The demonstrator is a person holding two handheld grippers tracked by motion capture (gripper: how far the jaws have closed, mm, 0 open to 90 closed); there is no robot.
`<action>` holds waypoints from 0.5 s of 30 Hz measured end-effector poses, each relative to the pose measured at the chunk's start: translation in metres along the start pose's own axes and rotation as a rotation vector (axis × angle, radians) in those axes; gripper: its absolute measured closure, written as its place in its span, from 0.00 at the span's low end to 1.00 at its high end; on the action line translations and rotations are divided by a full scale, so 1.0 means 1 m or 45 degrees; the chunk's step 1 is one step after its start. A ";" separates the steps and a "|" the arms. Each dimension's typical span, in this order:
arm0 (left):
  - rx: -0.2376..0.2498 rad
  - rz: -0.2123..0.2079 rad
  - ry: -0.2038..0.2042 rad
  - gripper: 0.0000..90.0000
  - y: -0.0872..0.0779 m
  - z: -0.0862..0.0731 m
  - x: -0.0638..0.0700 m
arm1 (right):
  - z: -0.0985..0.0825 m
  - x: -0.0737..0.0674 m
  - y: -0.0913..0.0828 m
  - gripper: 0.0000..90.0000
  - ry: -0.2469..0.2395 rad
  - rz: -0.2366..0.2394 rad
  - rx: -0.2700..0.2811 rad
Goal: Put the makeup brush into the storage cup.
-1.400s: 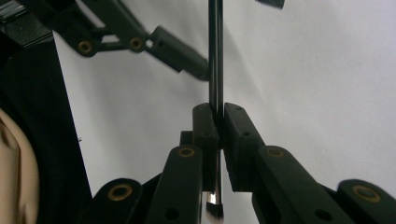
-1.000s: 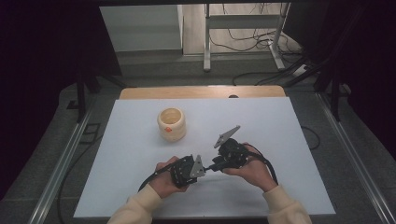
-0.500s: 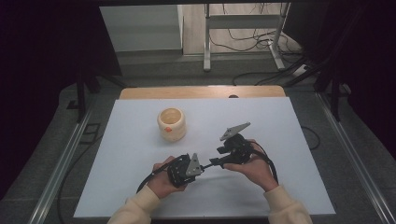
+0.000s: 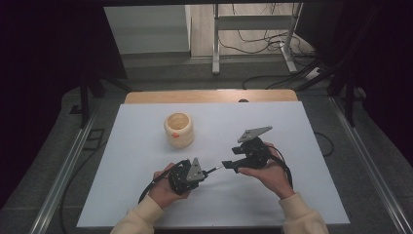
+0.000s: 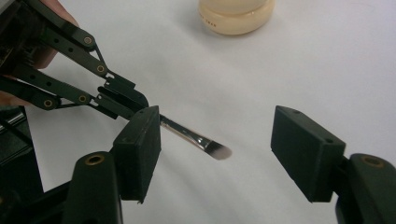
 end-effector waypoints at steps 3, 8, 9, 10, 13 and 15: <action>0.000 0.004 -0.014 0.92 0.000 -0.001 -0.001 | 0.000 0.001 -0.003 0.35 0.008 0.008 0.016; -0.002 0.009 -0.022 0.92 -0.001 -0.003 -0.003 | 0.000 0.004 -0.006 0.33 0.017 -0.001 0.041; 0.000 0.010 -0.027 0.92 -0.002 -0.004 -0.003 | 0.001 0.006 -0.008 0.31 0.014 -0.012 0.064; 0.000 0.013 -0.030 0.92 -0.002 -0.005 -0.004 | 0.001 0.006 -0.008 0.31 0.014 -0.012 0.064; 0.003 0.018 -0.053 0.92 -0.003 -0.009 -0.006 | 0.000 0.011 -0.013 0.27 0.022 -0.045 0.089; 0.004 0.025 -0.062 0.92 -0.006 -0.012 -0.008 | 0.000 0.012 -0.014 0.25 0.027 -0.050 0.095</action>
Point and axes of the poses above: each handheld gripper's, and its own axes: y roughly forward along the jaws, z roughly out of its top, x roughly to its right, the point moved 8 cm from there along y, roughly forward along the jaws, and after that the axes turned 5 degrees about y, right-handed, at the moved point
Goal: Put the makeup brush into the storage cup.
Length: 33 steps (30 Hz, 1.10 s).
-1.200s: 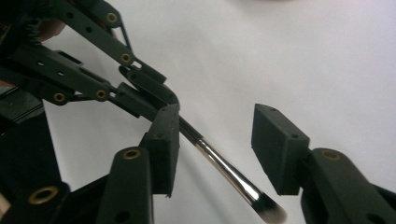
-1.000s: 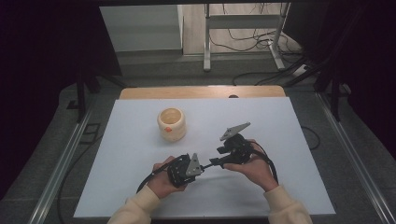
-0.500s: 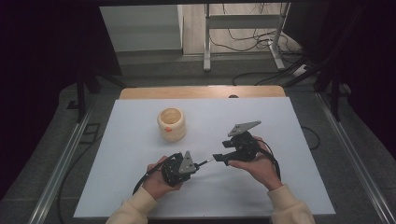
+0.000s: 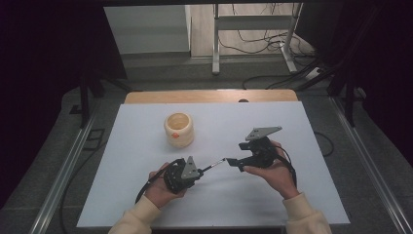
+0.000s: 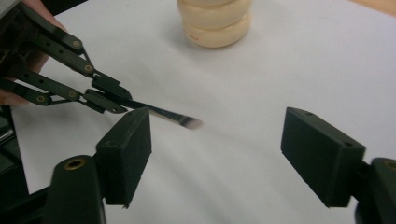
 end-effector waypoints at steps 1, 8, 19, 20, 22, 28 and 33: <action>0.005 0.003 -0.010 0.92 -0.002 -0.001 -0.001 | 0.000 0.001 -0.001 0.23 0.005 -0.001 0.010; 0.032 0.018 -0.065 0.92 -0.008 -0.008 -0.007 | -0.009 0.009 -0.008 0.13 0.012 -0.040 0.034; 0.074 0.045 -0.120 0.92 -0.022 -0.014 -0.015 | -0.023 0.021 -0.015 0.09 0.028 -0.084 0.056; 0.080 0.044 -0.127 0.92 -0.023 -0.015 -0.016 | -0.025 0.023 -0.016 0.09 0.032 -0.086 0.060; 0.097 0.053 -0.143 0.92 -0.025 -0.015 -0.018 | -0.028 0.026 -0.017 0.09 0.043 -0.095 0.066; 0.111 0.072 -0.155 0.92 -0.033 -0.016 -0.021 | -0.037 0.033 -0.020 0.08 0.047 -0.111 0.081; 0.129 0.092 -0.172 0.92 -0.041 -0.018 -0.024 | -0.051 0.041 -0.023 0.09 0.075 -0.136 0.080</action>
Point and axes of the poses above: each handheld gripper's, and its own axes: y roughly forward along the jaws, z roughly out of its top, x roughly to its right, the point moved 8 cm from there along y, roughly forward along the jaws, and after that the axes turned 5 degrees about y, right-handed, at the moved point
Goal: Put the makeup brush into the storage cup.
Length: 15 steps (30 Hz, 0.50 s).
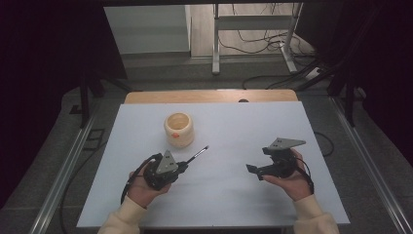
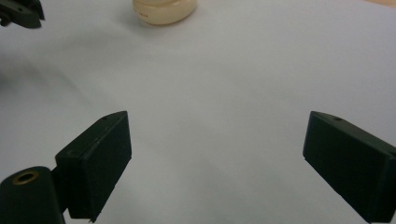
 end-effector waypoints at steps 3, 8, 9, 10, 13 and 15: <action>0.004 0.004 -0.005 0.92 -0.001 -0.001 -0.001 | -0.003 0.004 -0.001 0.09 0.011 -0.010 0.004; 0.009 0.012 -0.016 0.92 -0.004 -0.003 -0.004 | -0.004 0.006 -0.003 0.09 0.009 -0.016 0.018; 0.011 0.014 -0.021 0.92 -0.005 -0.003 -0.004 | -0.004 0.006 -0.003 0.09 0.009 -0.016 0.019; 0.007 0.017 -0.016 0.92 -0.006 -0.004 -0.005 | -0.005 0.007 -0.003 0.09 0.003 -0.020 0.019; 0.013 0.025 -0.030 0.92 -0.008 -0.005 -0.006 | -0.008 0.008 -0.005 0.09 0.001 -0.034 0.026; 0.009 0.036 -0.033 0.92 -0.009 -0.006 -0.007 | -0.013 0.010 -0.005 0.09 0.003 -0.042 0.029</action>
Point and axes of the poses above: each handheld gripper's, and its own axes: y roughly forward along the jaws, z roughly out of its top, x roughly to its right, the point moved 8 cm from there along y, roughly forward along the jaws, and after that the axes turned 5 degrees about y, right-handed, at the moved point
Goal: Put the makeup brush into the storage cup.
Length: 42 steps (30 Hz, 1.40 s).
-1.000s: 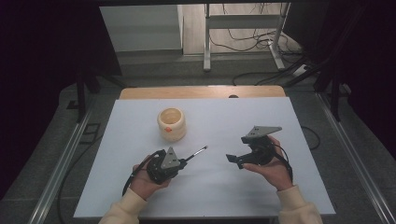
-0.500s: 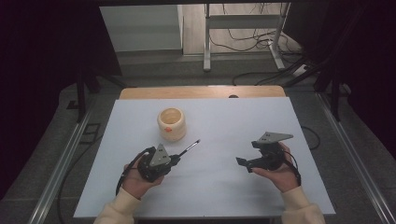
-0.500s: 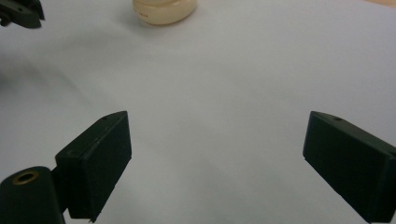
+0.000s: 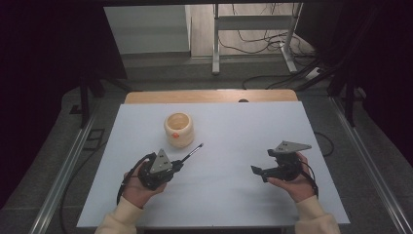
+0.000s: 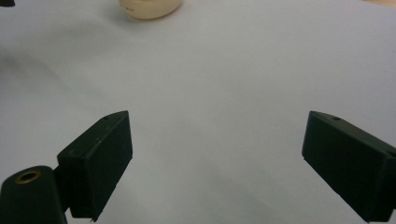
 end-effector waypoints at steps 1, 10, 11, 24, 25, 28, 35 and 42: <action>-0.001 0.003 -0.005 0.92 -0.001 0.000 0.000 | 0.000 0.000 0.000 0.09 0.000 0.000 0.000; 0.009 0.014 -0.026 0.92 -0.006 -0.004 -0.004 | -0.009 0.005 0.001 0.09 0.006 -0.026 -0.016; 0.012 0.020 -0.032 0.92 -0.006 -0.005 -0.005 | -0.010 0.006 0.000 0.09 0.008 -0.027 -0.020; 0.034 0.065 -0.071 0.92 -0.014 -0.009 -0.015 | -0.024 0.017 -0.005 0.10 0.018 -0.076 -0.024; 0.035 0.069 -0.072 0.92 -0.015 -0.009 -0.015 | -0.026 0.017 -0.005 0.10 0.018 -0.072 -0.024; 0.043 0.080 -0.076 0.92 -0.016 -0.009 -0.017 | -0.030 0.017 -0.006 0.10 0.009 -0.080 -0.033; 0.063 0.094 -0.086 0.92 -0.020 -0.008 -0.019 | -0.034 0.018 -0.009 0.10 0.015 -0.094 -0.017; 0.101 0.095 -0.084 0.92 -0.025 -0.001 -0.019 | -0.037 0.018 -0.009 0.10 0.019 -0.092 -0.024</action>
Point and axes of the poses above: each handheld gripper's, and its own axes: y roughly forward along the jaws, z roughly out of its top, x roughly to its right, the point moved 8 cm from there along y, roughly forward along the jaws, and after that the axes turned 5 degrees about y, right-handed, at the moved point
